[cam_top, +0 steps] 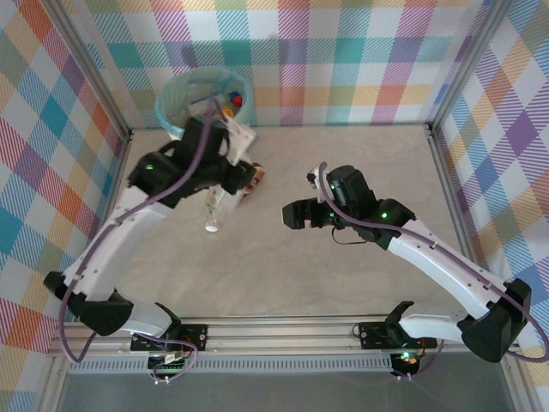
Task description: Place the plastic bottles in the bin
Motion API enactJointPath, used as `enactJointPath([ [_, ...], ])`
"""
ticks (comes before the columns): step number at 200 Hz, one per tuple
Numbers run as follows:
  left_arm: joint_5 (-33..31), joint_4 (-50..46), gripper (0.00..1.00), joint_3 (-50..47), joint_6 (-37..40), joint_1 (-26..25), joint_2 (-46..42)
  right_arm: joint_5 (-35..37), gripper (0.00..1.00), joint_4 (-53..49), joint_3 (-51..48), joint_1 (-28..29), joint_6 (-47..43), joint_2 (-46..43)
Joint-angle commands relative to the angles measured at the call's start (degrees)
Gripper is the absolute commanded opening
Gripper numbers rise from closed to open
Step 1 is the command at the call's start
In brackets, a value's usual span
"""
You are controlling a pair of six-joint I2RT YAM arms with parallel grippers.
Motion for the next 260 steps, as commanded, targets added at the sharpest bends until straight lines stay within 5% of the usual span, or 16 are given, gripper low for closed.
enactJointPath([
  [1,-5.4,2.1,0.00,6.7,-1.1,2.8,0.7,0.8,0.87,5.1,5.5,0.0,-2.5,2.6],
  [60,-14.0,8.3,0.00,34.0,-2.9,15.2,17.4,-3.5,0.88,8.7,23.6,0.0,-3.1,16.1],
  [84,-10.7,8.4,0.00,44.3,-10.2,21.3,25.2,-6.7,0.87,9.7,26.7,0.1,-0.5,19.7],
  [129,-8.5,11.1,0.00,44.7,-20.6,28.5,31.5,-7.2,0.87,8.2,24.5,1.0,3.1,20.2],
  [187,-7.4,12.0,0.00,44.7,-21.1,29.7,37.8,-5.5,0.86,6.6,20.5,1.6,3.8,17.5],
  [222,-5.6,10.9,0.48,44.8,-21.4,29.7,38.6,-5.4,0.86,6.1,20.2,1.7,4.0,17.6],
  [260,-6.0,11.2,0.67,44.7,-21.3,29.7,38.0,-5.7,0.86,6.3,20.7,2.1,3.9,18.2],
])
